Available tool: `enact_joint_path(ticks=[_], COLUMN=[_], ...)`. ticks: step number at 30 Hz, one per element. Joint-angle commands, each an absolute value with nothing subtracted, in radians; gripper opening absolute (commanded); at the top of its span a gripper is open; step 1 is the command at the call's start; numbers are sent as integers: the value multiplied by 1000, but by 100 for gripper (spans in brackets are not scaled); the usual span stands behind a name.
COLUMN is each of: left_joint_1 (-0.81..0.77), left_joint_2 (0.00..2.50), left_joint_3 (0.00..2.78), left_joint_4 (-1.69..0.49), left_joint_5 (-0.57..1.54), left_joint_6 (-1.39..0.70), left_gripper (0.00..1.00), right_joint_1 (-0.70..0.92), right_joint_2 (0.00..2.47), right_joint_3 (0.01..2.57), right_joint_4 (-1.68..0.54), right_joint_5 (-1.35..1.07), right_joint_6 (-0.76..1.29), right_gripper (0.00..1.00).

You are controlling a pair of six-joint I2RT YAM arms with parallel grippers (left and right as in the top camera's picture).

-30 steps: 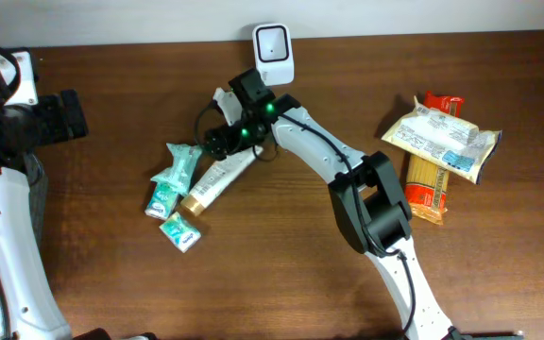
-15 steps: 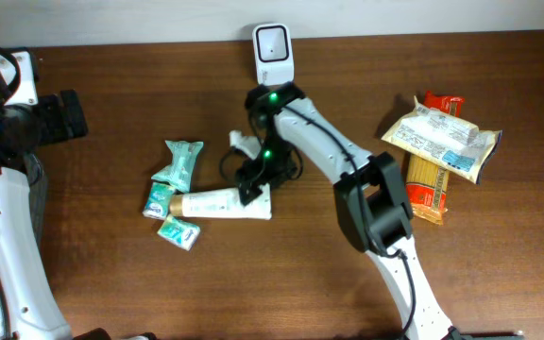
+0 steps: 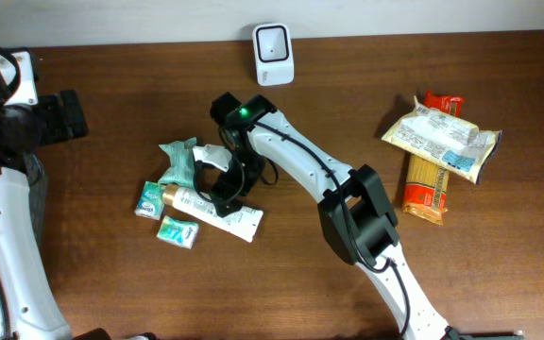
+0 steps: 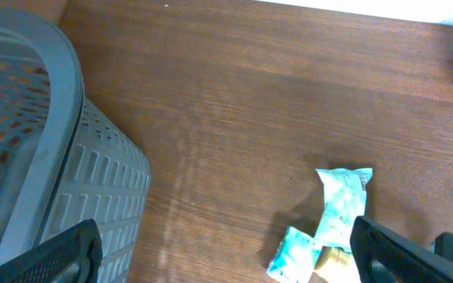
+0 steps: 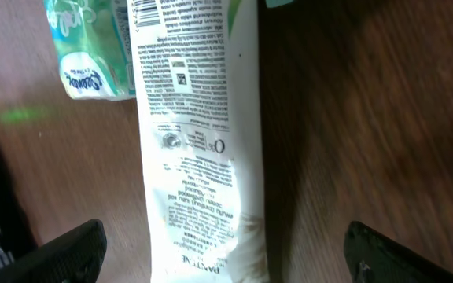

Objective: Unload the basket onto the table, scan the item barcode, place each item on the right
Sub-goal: 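Reach right gripper to the white tube and grasp it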

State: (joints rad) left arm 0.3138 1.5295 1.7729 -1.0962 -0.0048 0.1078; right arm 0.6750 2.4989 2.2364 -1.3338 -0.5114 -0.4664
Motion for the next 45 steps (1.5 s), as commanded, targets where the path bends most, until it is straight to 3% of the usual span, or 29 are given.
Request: enact_joint_path(ticks=[1,11,12,13,14,19,20,22,24,26,27,30,39,45], left_joint_1=[317,317,317,317,317,317,317,317,317,317,317,317,317,317], left_joint_2=[1526,1525,1525,1525,1525,1525,1525,1525,1525,1525,1525,1525,1525,1525], left_joint_3=[1777,1777,1777,1777,1777,1777,1777,1777,1777,1777,1777,1777,1777,1777], left_joint_4=[-1094,-1094,-1094,-1094,-1094,-1094,-1094,-1094,-1094,-1094,-1094,-1094,-1094,-1094], left_joint_5=[-7,-7,-7,-7,-7,-7,-7,-7,-7,-7,-7,-7,-7,-7], left_joint_6=[99,99,99,99,99,99,99,99,99,99,99,99,99,99], left_gripper=[99,99,99,99,99,99,99,99,99,99,99,99,99,99], right_joint_1=[653,654,655,655,655,655,656,675,695,699,699,700,583,485], right_joint_2=[2526,2578,2578,2578,2578,2578,2578,2578,2578,2578,2578,2578,2407,2151], right_joint_3=[2225,2220,2220,2222,2233,2260,2256,2225,2165,2148,2148,2148,2157,2157], right_joint_4=[-1334,-1299,-1299,-1304,-1312,-1330,-1328,-1296,-1218,-1199,-1198,-1198,-1244,-1445], right_joint_5=[-573,-569,-569,-573,-577,-764,-798,-793,-722,-696,-695,-696,-721,-575], right_joint_6=[-455,-398,-398,-398,-398,-361,-345,-237,-96,-46,-47,-47,-107,-161], right_gripper=[91,78,66,39,24,11,11,36,49,49,45,4,4,4])
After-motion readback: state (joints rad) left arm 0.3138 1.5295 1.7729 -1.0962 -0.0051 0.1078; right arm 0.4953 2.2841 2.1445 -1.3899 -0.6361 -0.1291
